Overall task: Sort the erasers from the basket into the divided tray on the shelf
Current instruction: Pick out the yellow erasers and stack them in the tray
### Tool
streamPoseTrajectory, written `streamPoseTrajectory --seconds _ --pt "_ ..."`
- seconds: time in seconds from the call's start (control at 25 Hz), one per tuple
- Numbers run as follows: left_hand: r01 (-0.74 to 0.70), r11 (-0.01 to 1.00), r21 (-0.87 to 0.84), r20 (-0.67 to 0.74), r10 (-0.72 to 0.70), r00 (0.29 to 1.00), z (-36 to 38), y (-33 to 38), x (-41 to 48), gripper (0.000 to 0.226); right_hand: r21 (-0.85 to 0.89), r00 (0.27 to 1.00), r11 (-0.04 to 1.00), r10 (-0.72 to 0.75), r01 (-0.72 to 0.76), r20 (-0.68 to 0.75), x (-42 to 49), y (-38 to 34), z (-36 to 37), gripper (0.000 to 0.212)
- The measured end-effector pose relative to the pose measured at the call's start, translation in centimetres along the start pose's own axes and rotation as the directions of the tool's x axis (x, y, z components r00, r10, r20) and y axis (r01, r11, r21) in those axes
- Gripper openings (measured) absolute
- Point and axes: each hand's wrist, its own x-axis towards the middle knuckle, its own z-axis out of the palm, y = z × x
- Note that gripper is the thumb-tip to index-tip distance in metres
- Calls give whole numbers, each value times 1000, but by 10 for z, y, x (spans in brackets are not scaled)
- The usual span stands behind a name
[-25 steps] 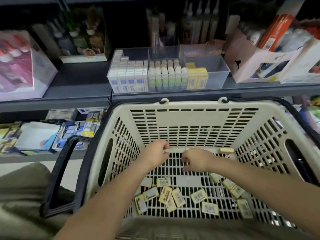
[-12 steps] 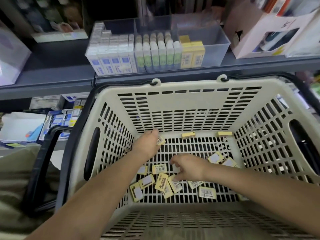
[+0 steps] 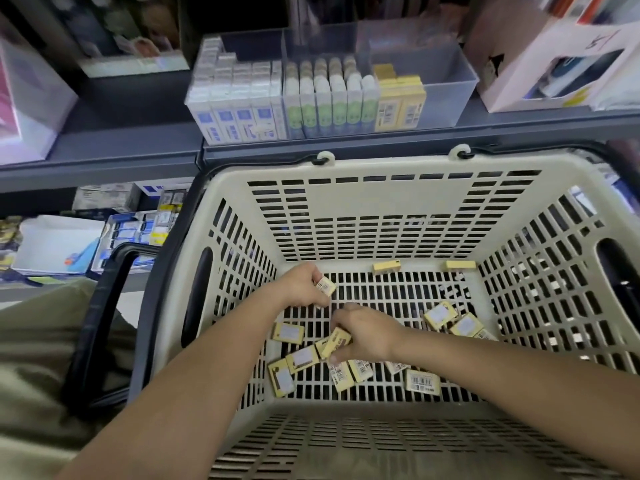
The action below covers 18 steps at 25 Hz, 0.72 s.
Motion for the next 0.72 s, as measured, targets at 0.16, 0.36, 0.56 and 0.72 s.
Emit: streamPoseTrajectory --seconds 0.16,0.36,0.56,0.72 --pt "116 992 -54 234 -100 967 0 4 -10 29 187 994 980 88 -75 -65 -5 13 -13 30" --pt "191 911 -365 260 -98 961 3 14 -14 44 476 911 873 278 -107 -305 -15 22 -30 19" --pt "217 683 -697 292 -6 956 -2 27 -19 17 394 820 918 196 39 -537 -21 12 -24 25" --pt "226 689 -688 322 12 947 -7 21 -22 20 265 826 945 -8 190 -564 -16 5 -21 10"
